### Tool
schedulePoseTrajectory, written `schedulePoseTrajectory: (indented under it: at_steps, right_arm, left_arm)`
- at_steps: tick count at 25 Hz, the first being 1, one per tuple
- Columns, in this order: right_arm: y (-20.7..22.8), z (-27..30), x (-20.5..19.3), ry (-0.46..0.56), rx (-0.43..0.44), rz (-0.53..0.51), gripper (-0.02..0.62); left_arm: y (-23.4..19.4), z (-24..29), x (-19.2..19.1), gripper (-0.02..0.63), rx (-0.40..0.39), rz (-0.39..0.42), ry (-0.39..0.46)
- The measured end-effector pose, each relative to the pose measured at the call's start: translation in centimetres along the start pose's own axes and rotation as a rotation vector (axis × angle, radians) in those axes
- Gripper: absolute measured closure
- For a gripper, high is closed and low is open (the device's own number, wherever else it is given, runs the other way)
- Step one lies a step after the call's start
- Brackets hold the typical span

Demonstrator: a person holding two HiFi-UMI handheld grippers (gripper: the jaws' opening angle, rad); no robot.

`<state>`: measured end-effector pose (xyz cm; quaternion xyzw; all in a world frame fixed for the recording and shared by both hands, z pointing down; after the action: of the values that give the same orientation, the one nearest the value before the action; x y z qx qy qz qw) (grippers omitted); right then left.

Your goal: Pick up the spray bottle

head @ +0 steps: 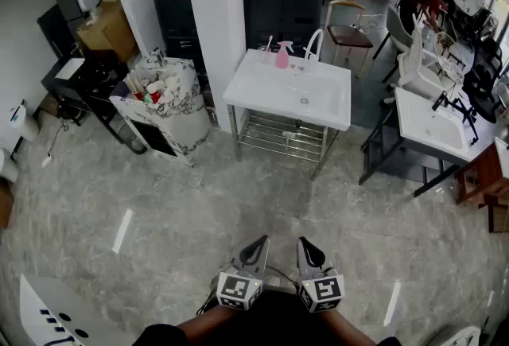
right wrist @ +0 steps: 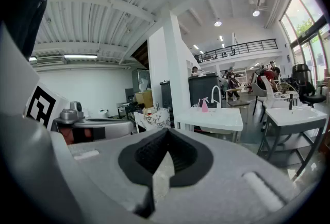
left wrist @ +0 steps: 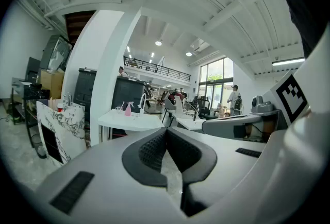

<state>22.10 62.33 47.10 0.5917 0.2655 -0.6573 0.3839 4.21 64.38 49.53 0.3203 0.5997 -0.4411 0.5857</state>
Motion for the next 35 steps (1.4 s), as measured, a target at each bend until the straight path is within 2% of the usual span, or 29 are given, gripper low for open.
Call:
schedulePoseTrajectory:
  at_steps: [5, 11, 20, 28, 35]
  right_arm:
    - [1.9, -0.1, -0.1, 0.006, 0.007, -0.027, 0.598]
    - [3.1, -0.2, -1.0, 0.020, 0.016, 0.021, 0.596]
    - [4.0, 3.0, -1.5, 0.007, 0.003, 0.076, 0.597]
    - [4.5, 9.6, -1.1, -0.060, -0.024, 0.078, 0.595]
    - [5.8, 19.9, 1.4, -0.073, -0.081, 0.004, 0.596]
  left_arm:
    - [0.9, 2.0, 0.4, 0.589, -0.017, -0.005, 0.021]
    - [1.8, 2.6, -0.2, 0.589, -0.008, 0.026, 0.010]
    - [-0.3, 3.6, -0.1, 0.589, 0.005, 0.031, -0.014]
    - [-6.7, 8.2, 0.7, 0.589, 0.004, -0.014, -0.024]
    - [-15.1, 15.2, 1.7, 0.589, -0.027, -0.074, -0.013]
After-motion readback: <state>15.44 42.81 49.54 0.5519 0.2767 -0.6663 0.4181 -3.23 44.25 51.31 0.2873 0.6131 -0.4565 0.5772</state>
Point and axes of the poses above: the fingertips, and each gripper's own axes: z forward along the fingers, y to its right, x out of its top, the point moved 9 cm from there along -z, backward along the fingers, and after that the axes turned 7 degrees about y, right-handed, at the moved point
